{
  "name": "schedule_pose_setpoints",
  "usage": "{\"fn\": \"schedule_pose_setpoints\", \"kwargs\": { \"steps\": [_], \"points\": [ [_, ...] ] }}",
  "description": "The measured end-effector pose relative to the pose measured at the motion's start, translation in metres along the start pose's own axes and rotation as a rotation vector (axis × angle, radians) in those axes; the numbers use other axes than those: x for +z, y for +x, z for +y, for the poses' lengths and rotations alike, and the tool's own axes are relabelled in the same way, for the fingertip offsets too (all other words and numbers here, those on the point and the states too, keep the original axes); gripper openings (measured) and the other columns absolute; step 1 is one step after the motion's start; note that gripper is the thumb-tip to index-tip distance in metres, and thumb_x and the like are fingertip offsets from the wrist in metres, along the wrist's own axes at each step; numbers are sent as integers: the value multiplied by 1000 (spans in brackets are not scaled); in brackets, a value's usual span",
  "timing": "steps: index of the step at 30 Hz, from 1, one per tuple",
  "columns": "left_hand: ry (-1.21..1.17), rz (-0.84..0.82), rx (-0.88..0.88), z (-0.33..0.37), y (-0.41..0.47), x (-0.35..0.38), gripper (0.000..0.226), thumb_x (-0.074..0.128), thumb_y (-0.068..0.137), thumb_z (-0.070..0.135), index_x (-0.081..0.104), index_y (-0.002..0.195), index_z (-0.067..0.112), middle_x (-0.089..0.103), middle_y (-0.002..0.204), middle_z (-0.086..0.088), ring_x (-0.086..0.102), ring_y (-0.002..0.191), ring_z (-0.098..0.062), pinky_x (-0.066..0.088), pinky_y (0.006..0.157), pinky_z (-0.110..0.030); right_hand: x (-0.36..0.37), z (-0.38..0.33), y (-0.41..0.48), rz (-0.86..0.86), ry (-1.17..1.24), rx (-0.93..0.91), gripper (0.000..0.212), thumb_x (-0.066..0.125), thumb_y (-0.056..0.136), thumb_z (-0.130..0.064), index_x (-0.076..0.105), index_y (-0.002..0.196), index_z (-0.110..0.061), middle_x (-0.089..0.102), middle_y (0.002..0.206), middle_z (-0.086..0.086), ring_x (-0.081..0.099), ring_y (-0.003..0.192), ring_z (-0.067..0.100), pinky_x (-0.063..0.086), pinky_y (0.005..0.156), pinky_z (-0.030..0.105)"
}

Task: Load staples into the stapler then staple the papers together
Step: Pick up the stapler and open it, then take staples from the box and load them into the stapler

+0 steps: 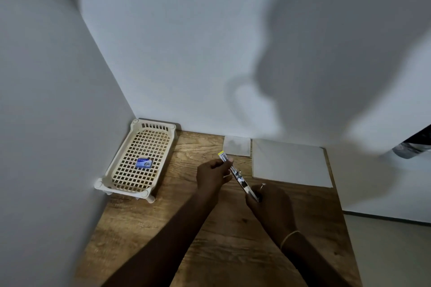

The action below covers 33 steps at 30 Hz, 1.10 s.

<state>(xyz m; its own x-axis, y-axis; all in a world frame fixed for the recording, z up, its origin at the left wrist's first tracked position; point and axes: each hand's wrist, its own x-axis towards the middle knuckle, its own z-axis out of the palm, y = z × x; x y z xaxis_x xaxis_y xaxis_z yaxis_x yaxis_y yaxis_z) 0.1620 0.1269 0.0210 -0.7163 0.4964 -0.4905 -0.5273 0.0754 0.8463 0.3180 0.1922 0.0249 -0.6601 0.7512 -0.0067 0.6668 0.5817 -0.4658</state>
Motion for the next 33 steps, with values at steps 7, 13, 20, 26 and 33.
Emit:
{"fn": "schedule_pose_setpoints", "kwargs": {
  "steps": [7, 13, 20, 26, 33],
  "points": [
    [232, 133, -64, -54, 10, -13, 22, 89, 76, 14, 77, 80, -4, 75, 75, -21, 64, 61, -21, 52, 64, -32, 38, 27, -20, -129, -52, 27, 25, 63, 87, -44, 70, 78, -22, 63, 77, -3, 61, 74, 16, 41, 62, 31],
    [412, 149, -101, -72, 22, -18, 22, 92, 72, 19, 79, 77, 3, 77, 69, -12, 68, 52, -12, 56, 52, -24, 55, 37, -25, -186, -75, 49, 24, 61, 90, -44, 71, 85, -22, 64, 88, -2, 63, 85, 18, 44, 70, 33],
    [481, 161, -95, -78, 32, -19, 25, 93, 71, 22, 74, 71, 5, 74, 61, -6, 64, 40, -4, 50, 45, -16, 66, 40, -24, -215, -72, 49, 23, 59, 93, -42, 72, 92, -23, 65, 95, -2, 63, 90, 17, 46, 76, 32],
    [485, 161, -85, -82, 38, -19, 33, 90, 74, 19, 73, 79, -8, 75, 67, -20, 67, 48, -18, 59, 62, -34, 70, 43, -23, -195, -40, 29, 20, 62, 91, -39, 73, 89, -23, 65, 90, -2, 63, 86, 17, 46, 72, 32],
    [467, 157, -91, -82, 40, -20, 26, 91, 73, 17, 71, 72, 0, 76, 69, -17, 70, 51, -20, 61, 60, -36, 71, 46, -22, -199, -64, 7, 19, 60, 92, -42, 71, 98, -28, 63, 95, -6, 62, 90, 13, 48, 74, 28]
  ]
}}
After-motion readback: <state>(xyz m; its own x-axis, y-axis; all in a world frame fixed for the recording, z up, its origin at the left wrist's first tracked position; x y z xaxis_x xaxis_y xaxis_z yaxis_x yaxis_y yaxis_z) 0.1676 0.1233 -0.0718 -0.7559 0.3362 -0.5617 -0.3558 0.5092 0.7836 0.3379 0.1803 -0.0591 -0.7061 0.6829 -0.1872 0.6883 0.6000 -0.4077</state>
